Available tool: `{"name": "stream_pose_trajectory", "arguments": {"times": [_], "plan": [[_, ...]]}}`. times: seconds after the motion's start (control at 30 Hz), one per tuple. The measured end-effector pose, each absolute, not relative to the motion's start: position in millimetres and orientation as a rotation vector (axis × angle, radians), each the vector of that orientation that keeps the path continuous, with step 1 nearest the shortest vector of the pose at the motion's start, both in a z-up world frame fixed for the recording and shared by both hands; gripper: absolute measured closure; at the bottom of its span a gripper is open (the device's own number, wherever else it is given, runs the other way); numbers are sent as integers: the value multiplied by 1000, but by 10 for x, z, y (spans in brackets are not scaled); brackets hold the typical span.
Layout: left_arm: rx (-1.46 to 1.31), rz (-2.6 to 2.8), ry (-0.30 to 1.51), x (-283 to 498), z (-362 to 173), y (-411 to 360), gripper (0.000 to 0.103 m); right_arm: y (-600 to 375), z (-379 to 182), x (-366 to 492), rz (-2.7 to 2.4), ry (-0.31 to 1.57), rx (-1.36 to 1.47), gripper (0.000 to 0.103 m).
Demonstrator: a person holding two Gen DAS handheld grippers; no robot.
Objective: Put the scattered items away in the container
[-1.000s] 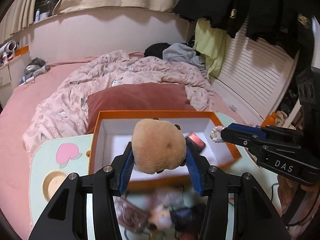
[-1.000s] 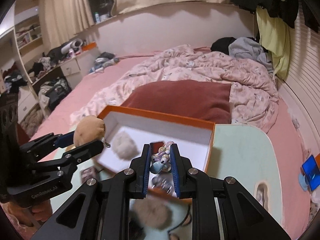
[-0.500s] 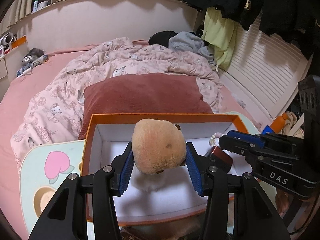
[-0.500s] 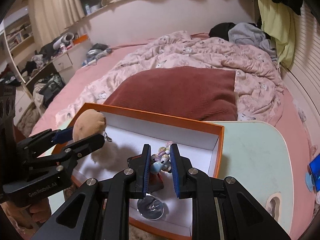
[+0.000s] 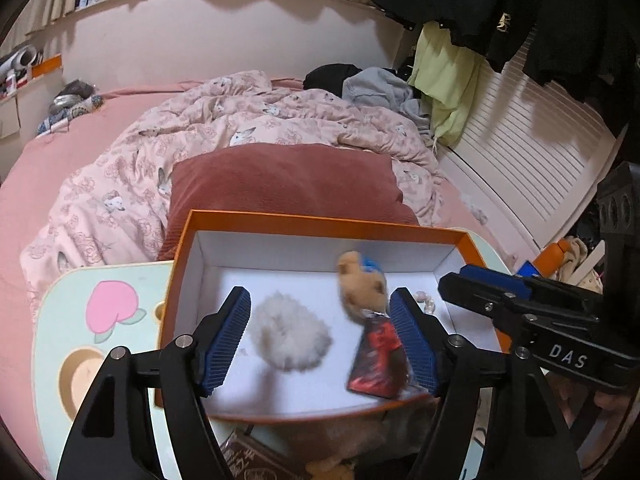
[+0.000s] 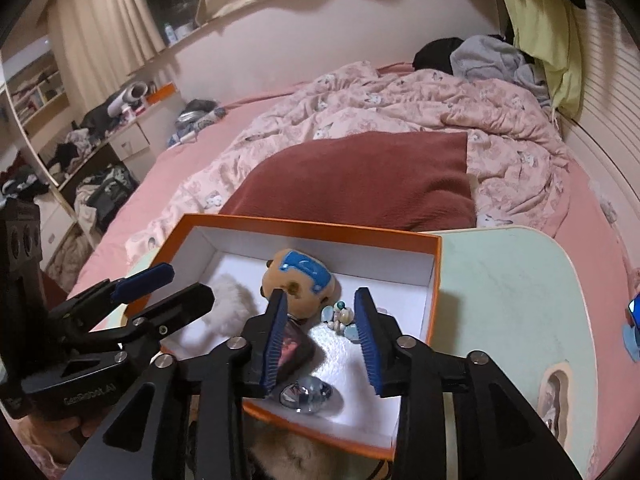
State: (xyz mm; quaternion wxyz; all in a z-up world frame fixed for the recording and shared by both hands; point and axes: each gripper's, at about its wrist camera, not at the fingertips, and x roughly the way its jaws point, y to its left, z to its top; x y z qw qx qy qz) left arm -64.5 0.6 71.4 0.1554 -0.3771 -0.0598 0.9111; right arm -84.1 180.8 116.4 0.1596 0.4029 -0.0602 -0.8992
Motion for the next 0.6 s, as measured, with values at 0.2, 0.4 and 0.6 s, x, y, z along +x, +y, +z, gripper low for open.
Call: {"name": "stream_pose_trajectory", "arguments": {"times": [0.2, 0.4, 0.6], "plan": [[-1076, 2605, -153, -359, 775, 8, 30, 1833, 1280, -530, -2586, -164, 1109, 59], [-1096, 2583, -99, 106, 724, 30, 30, 1809, 1247, -72, -2612, -56, 1106, 51], [-1170, 2540, -96, 581, 537, -4, 30, 1827, 877, 375, -2581, 11, 1226, 48]]}}
